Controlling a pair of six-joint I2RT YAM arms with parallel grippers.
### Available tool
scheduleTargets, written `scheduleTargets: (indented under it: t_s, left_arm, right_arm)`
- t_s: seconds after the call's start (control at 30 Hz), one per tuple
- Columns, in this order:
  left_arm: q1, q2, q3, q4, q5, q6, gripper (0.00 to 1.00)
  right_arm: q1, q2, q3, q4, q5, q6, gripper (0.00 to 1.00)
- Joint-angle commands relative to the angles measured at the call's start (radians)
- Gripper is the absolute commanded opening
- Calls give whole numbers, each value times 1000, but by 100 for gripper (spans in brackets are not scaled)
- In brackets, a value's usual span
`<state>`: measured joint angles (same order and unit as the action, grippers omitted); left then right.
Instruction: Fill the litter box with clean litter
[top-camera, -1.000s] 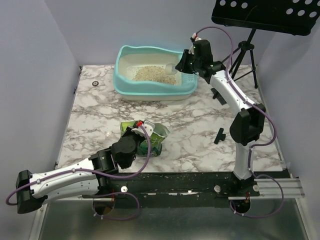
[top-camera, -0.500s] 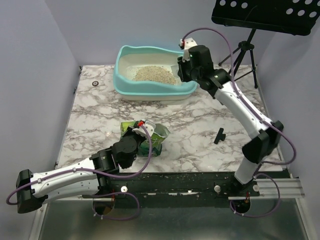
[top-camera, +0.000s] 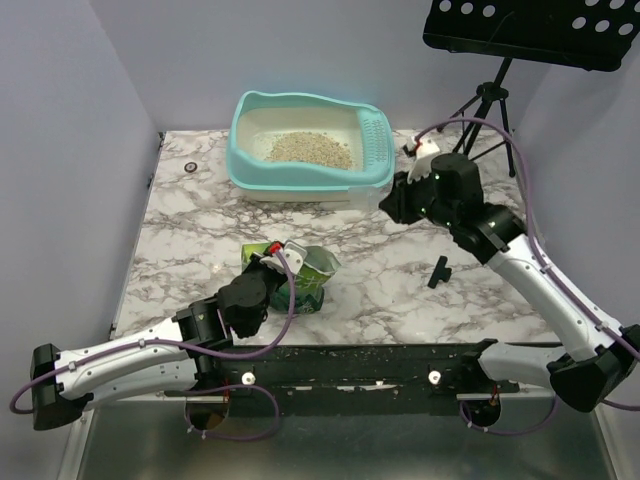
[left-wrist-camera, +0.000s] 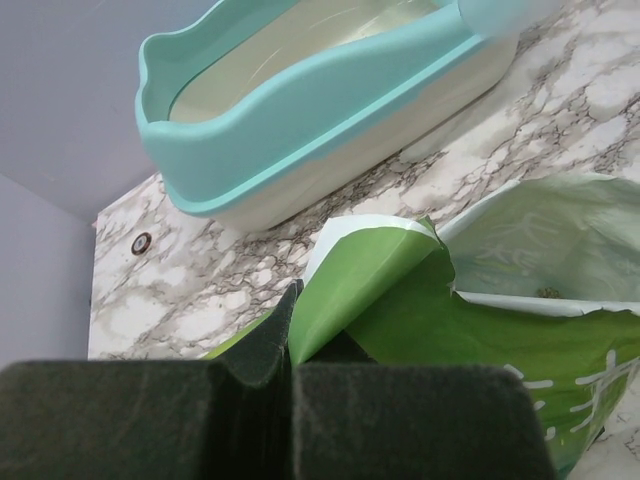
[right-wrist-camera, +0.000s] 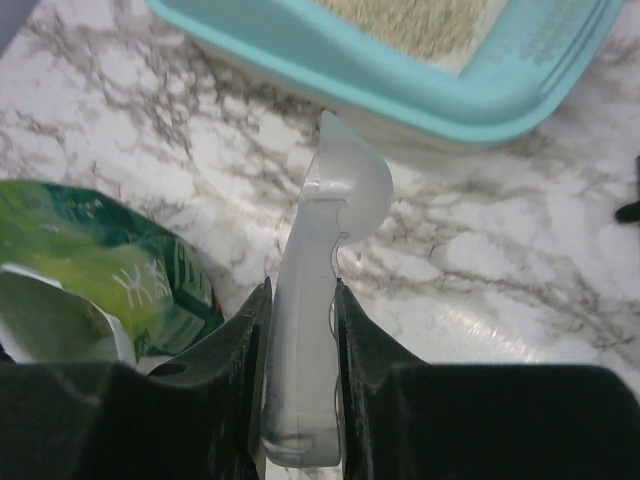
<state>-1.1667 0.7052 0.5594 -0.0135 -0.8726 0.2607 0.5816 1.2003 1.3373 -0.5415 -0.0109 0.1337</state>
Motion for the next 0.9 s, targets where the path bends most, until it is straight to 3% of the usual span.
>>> scheduleTargets:
  t_s: [0.0, 0.27, 0.57, 0.87]
  left_arm:
    - [7, -47, 20, -5, 40, -17, 0]
    - [6, -55, 17, -3, 55, -9, 0]
    - [7, -55, 17, -6, 66, -11, 0]
    - [7, -59, 14, -2, 64, -5, 0]
  right_arm:
    - [0, -19, -179, 66, -136, 63, 1]
    - [-32, -65, -492, 429, -331, 165, 1]
    - [-68, 163, -556, 748, -360, 346, 2]
    - [-121, 271, -535, 816, -417, 411, 38]
